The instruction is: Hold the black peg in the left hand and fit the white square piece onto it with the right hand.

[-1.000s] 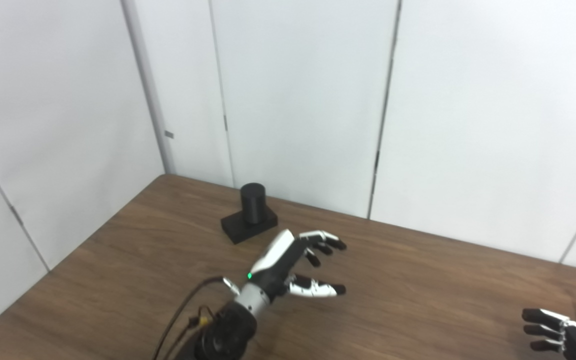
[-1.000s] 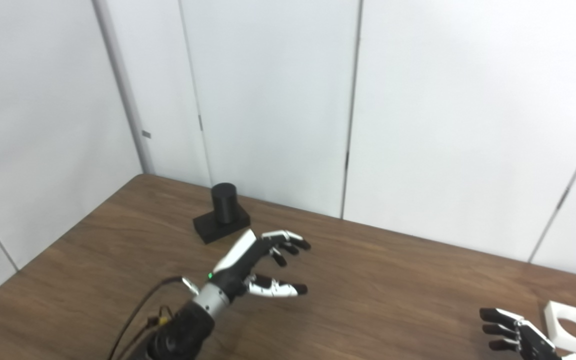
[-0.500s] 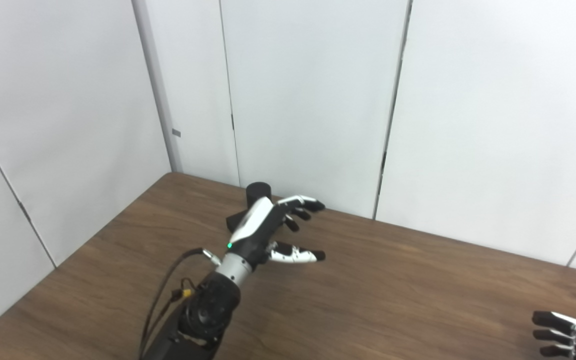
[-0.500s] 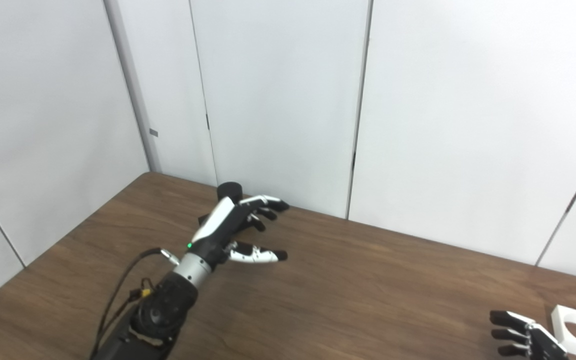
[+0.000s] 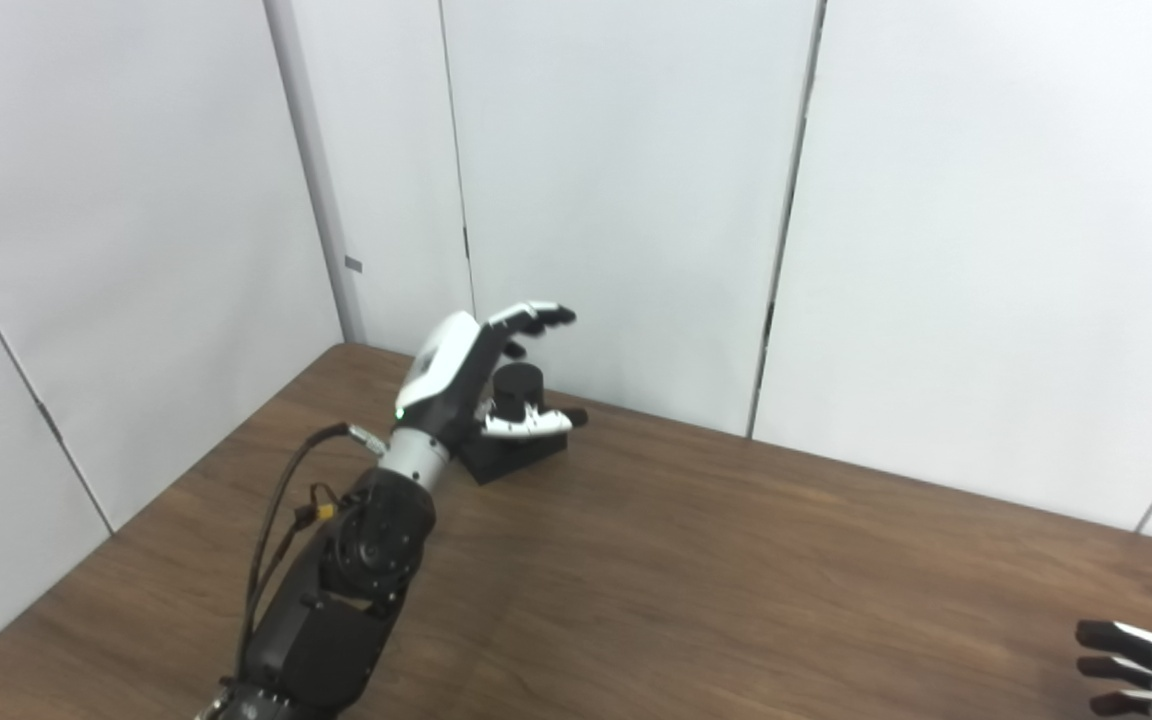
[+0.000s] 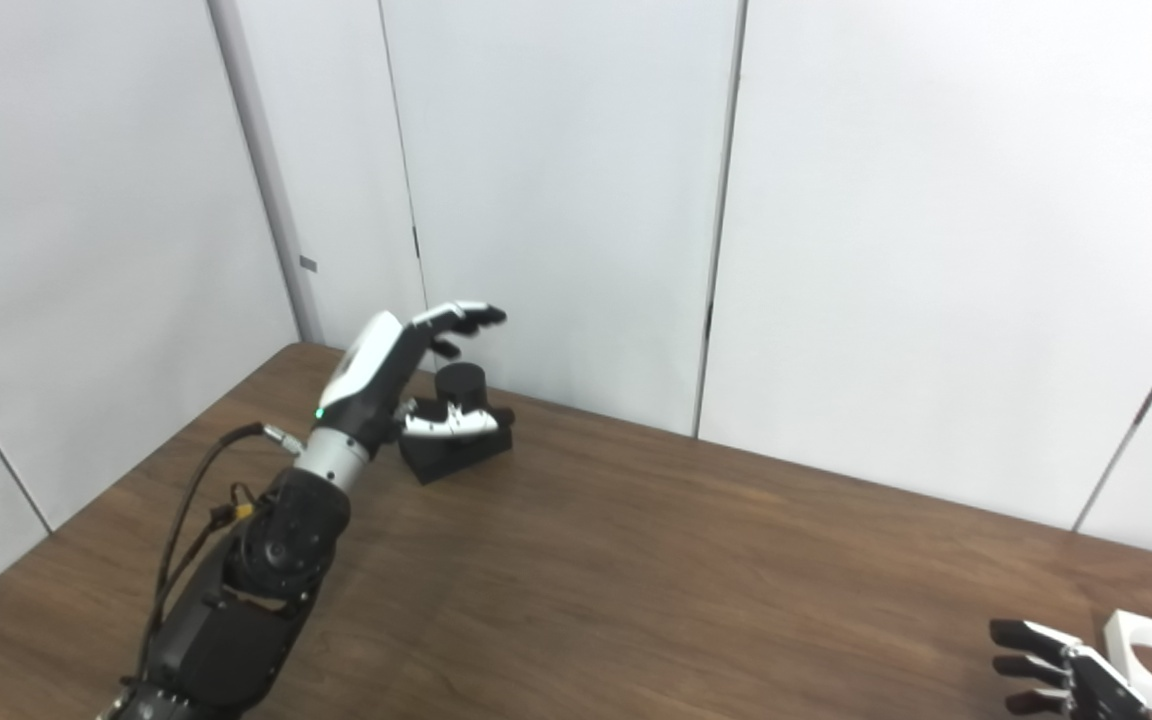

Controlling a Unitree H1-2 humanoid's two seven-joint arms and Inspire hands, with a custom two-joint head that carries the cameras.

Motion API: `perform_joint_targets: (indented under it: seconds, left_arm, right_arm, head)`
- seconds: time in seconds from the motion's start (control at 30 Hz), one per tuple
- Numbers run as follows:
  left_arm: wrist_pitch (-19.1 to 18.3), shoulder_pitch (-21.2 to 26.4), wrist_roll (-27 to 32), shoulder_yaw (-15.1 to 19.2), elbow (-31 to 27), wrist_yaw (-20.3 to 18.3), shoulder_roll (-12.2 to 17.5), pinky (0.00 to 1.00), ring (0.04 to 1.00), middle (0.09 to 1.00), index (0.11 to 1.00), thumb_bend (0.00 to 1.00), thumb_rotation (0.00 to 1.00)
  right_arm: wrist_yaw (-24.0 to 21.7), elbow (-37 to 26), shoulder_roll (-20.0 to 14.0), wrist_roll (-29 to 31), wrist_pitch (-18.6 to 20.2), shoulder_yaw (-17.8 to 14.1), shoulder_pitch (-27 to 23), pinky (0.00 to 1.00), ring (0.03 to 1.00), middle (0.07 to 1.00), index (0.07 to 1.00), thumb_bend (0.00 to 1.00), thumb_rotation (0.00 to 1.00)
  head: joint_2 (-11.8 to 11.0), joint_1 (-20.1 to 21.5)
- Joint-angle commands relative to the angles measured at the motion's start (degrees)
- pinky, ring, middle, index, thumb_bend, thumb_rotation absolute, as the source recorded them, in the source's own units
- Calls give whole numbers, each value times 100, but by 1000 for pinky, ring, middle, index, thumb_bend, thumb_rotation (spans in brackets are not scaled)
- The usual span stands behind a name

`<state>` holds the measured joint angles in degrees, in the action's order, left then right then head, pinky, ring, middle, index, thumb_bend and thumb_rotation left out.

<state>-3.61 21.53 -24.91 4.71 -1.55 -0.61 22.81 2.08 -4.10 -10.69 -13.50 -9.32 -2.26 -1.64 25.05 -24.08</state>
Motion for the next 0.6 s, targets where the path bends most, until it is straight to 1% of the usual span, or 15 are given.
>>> perform_joint_targets:
  seconds: [0.0, 0.03, 0.07, 0.1, 0.13, 0.2, 0.23, 0.27, 0.3, 0.33, 0.43, 0.47, 0.53, 0.57]
  left_arm:
    - [13, 370, -83, 76, 24, 155, 189, 746, 837, 832, 757, 826, 82]
    - [20, 411, -114, 87, 91, 200, 227, 633, 758, 823, 748, 841, 91]
    - [-7, 448, -162, 94, 142, 235, 263, 564, 704, 817, 742, 852, 106]
    - [-35, 477, -221, 97, 187, 265, 301, 539, 677, 816, 739, 860, 119]
    - [-36, 502, -261, 104, 244, 291, 340, 547, 682, 819, 739, 866, 118]
    - [-1, 541, -280, 123, 369, 345, 412, 659, 773, 831, 742, 869, 105]
    - [4, 561, -294, 129, 441, 372, 456, 730, 818, 839, 742, 872, 99]
    - [-25, 577, -323, 127, 489, 390, 494, 794, 862, 849, 746, 874, 113]
    - [-83, 595, -354, 129, 520, 402, 516, 836, 895, 861, 751, 877, 130]
    - [-124, 606, -374, 127, 534, 410, 528, 862, 920, 874, 757, 887, 146]
    - [-242, 649, -326, 167, 610, 409, 528, 896, 950, 900, 776, 911, 181]
    - [-359, 669, -350, 169, 624, 384, 537, 901, 955, 904, 779, 916, 186]
    - [-651, 705, -422, 153, 620, 299, 558, 970, 991, 942, 813, 958, 241]
    - [-773, 724, -480, 121, 637, 271, 585, 985, 996, 950, 820, 966, 252]
  right_arm:
    - [39, -254, -40, -8, -40, -46, -128, 507, 647, 705, 672, 534, 0]
    - [30, -264, -41, -4, -24, -44, -126, 510, 651, 707, 673, 533, 0]
    - [22, -273, -43, 0, -16, -41, -124, 512, 654, 709, 674, 533, 0]
    - [18, -279, -48, 2, -25, -39, -121, 512, 654, 710, 675, 532, 0]
    - [20, -277, -51, 2, -50, -39, -119, 508, 651, 709, 674, 532, 0]
    - [19, -285, -54, 12, -79, -40, -114, 505, 648, 705, 670, 534, 0]
    - [20, -290, -57, 4, -83, -40, -110, 504, 648, 704, 668, 536, 0]
    - [20, -299, -58, -3, -77, -40, -106, 505, 649, 703, 667, 538, 0]
    - [14, -305, -58, 12, -71, -43, -105, 506, 648, 704, 668, 538, 0]
    - [9, -309, -58, 24, -68, -46, -105, 509, 649, 704, 668, 538, 0]
    - [-5, -292, -54, 73, -74, -52, -120, 514, 648, 700, 667, 536, 0]
    - [-6, -289, -52, 76, -75, -52, -124, 515, 648, 700, 667, 536, 0]
    - [-3, -303, -45, 65, -54, -53, -126, 512, 645, 697, 665, 535, 0]
    - [-1, -305, -36, 68, -50, -51, -128, 511, 644, 696, 665, 535, 0]
  head:
    - [9, 4]
    - [9, 4]
    - [9, 4]
    - [24, 25]
    - [24, 25]
    - [26, 29]
    - [26, 29]
    - [30, 26]
    - [41, 21]
    - [41, 21]
    - [34, 6]
    - [34, 6]
    - [34, 6]
    - [19, 16]
